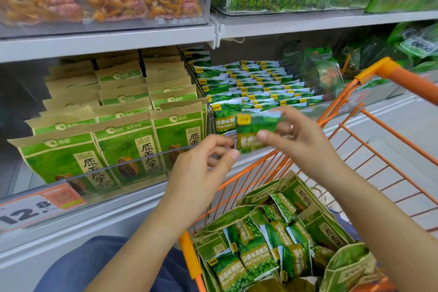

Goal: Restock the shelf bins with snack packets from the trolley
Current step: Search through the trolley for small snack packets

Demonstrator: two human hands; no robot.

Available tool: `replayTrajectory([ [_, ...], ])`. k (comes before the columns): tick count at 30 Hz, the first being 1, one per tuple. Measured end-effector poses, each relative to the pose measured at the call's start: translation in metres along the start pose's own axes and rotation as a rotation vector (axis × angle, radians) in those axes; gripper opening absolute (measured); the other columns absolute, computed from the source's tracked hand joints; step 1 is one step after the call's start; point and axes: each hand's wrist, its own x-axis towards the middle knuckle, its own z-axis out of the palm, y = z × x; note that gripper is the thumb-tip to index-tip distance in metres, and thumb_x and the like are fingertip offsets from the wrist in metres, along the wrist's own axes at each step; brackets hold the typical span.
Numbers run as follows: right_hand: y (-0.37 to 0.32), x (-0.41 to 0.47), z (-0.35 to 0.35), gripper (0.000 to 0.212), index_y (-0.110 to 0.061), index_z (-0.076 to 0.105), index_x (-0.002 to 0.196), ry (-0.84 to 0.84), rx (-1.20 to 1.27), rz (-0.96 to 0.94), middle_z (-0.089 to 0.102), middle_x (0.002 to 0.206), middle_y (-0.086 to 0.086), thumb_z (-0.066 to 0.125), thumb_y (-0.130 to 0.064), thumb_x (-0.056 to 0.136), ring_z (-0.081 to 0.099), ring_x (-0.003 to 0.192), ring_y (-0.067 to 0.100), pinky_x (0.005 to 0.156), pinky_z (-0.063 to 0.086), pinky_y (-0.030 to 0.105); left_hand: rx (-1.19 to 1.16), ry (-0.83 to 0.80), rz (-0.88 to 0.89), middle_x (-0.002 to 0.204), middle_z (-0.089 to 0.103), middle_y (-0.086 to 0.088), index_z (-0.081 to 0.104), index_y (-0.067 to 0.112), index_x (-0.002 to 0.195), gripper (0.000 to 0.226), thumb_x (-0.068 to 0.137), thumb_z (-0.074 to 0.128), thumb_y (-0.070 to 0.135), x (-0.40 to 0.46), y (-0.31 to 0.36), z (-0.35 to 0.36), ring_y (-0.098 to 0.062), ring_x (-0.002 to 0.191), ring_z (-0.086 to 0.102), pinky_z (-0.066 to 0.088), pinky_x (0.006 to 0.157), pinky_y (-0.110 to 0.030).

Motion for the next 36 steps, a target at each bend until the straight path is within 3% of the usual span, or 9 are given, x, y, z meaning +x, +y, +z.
replayTrajectory([
  [2, -0.004, 0.021, -0.007, 0.011, -0.02, 0.055, 0.102, 0.087, 0.058, 0.0, 0.04, 0.053, -0.008, 0.06, -0.02, 0.092, 0.041, 0.05, 0.006, 0.05, 0.031, 0.018, 0.025, -0.003, -0.014, 0.094, 0.067, 0.02, 0.06, 0.036, 0.107, 0.016, 0.093, 0.054, 0.042, -0.001, 0.001, -0.001, -0.004, 0.081, 0.066, 0.055, 0.076, -0.034],
  [5, -0.006, 0.053, -0.01, 0.018, -0.007, 0.056, 0.108, 0.079, -0.04, 0.002, 0.049, 0.077, 0.011, 0.054, -0.021, 0.097, 0.053, 0.067, 0.018, 0.054, 0.04, 0.026, 0.048, -0.003, -0.034, 0.095, 0.065, 0.024, 0.059, 0.037, 0.108, 0.014, 0.095, 0.053, 0.037, 0.0, 0.003, -0.002, -0.002, 0.077, 0.066, 0.055, 0.076, -0.036],
  [10, 0.013, 0.078, 0.011, 0.008, -0.021, 0.056, 0.102, -0.251, -0.261, 0.064, 0.055, 0.08, -0.007, 0.059, -0.019, 0.094, 0.058, 0.052, -0.002, 0.052, 0.044, 0.015, 0.071, -0.009, -0.049, 0.095, 0.063, 0.028, 0.059, 0.035, 0.109, 0.015, 0.095, 0.054, 0.033, -0.002, 0.003, -0.003, 0.001, 0.074, 0.065, 0.054, 0.076, -0.035],
  [16, 0.006, 0.08, 0.01, 0.033, -0.024, 0.06, 0.112, -0.234, -0.612, 0.018, 0.057, 0.091, -0.005, 0.072, -0.033, 0.083, 0.055, 0.06, 0.001, 0.073, 0.047, 0.03, 0.137, -0.01, -0.038, 0.095, 0.061, 0.03, 0.057, 0.037, 0.111, 0.018, 0.094, 0.053, 0.033, -0.004, 0.001, -0.003, 0.005, 0.075, 0.062, 0.053, 0.073, -0.028],
  [20, 0.004, 0.083, 0.01, 0.07, -0.031, 0.043, 0.139, -0.187, -0.556, -0.014, 0.046, 0.139, -0.003, 0.07, -0.052, 0.078, 0.046, 0.122, 0.013, 0.095, 0.039, 0.03, 0.156, -0.008, -0.037, 0.096, 0.061, 0.029, 0.058, 0.036, 0.112, 0.019, 0.095, 0.053, 0.033, -0.003, 0.001, -0.003, 0.005, 0.075, 0.062, 0.052, 0.072, -0.025],
  [22, 0.004, 0.086, 0.013, 0.07, -0.03, 0.04, 0.142, -0.26, -0.551, -0.007, 0.044, 0.145, -0.003, 0.067, -0.051, 0.081, 0.04, 0.132, 0.013, 0.102, 0.036, 0.03, 0.158, -0.009, -0.037, 0.097, 0.062, 0.028, 0.059, 0.035, 0.112, 0.019, 0.094, 0.053, 0.032, -0.003, 0.001, -0.003, 0.004, 0.075, 0.063, 0.052, 0.073, -0.027],
  [28, 0.01, 0.08, 0.01, 0.022, -0.02, 0.068, 0.108, -0.243, -0.493, -0.034, 0.06, 0.126, -0.003, 0.059, -0.033, 0.094, 0.058, 0.087, -0.01, 0.097, 0.043, 0.032, 0.171, -0.002, -0.03, 0.096, 0.062, 0.027, 0.06, 0.036, 0.11, 0.018, 0.094, 0.054, 0.031, -0.002, 0.0, -0.002, 0.006, 0.076, 0.062, 0.051, 0.073, -0.022],
  [33, 0.011, 0.093, 0.009, 0.031, -0.016, 0.071, 0.09, -0.19, -0.206, 0.182, 0.059, 0.133, 0.004, 0.047, -0.035, 0.099, 0.052, 0.124, 0.015, 0.098, 0.044, 0.032, 0.156, -0.006, -0.035, 0.096, 0.062, 0.029, 0.06, 0.037, 0.108, 0.016, 0.093, 0.055, 0.031, 0.0, 0.0, -0.002, 0.005, 0.075, 0.064, 0.052, 0.074, -0.026],
  [36, 0.01, 0.109, 0.009, 0.024, -0.001, 0.065, 0.101, -0.191, -0.214, 0.31, 0.059, 0.127, 0.007, 0.052, -0.02, 0.098, 0.061, 0.104, 0.023, 0.083, 0.057, 0.035, 0.151, -0.019, -0.045, 0.096, 0.062, 0.03, 0.06, 0.039, 0.106, 0.015, 0.093, 0.054, 0.032, 0.0, -0.001, -0.002, 0.004, 0.075, 0.064, 0.052, 0.074, -0.025],
])
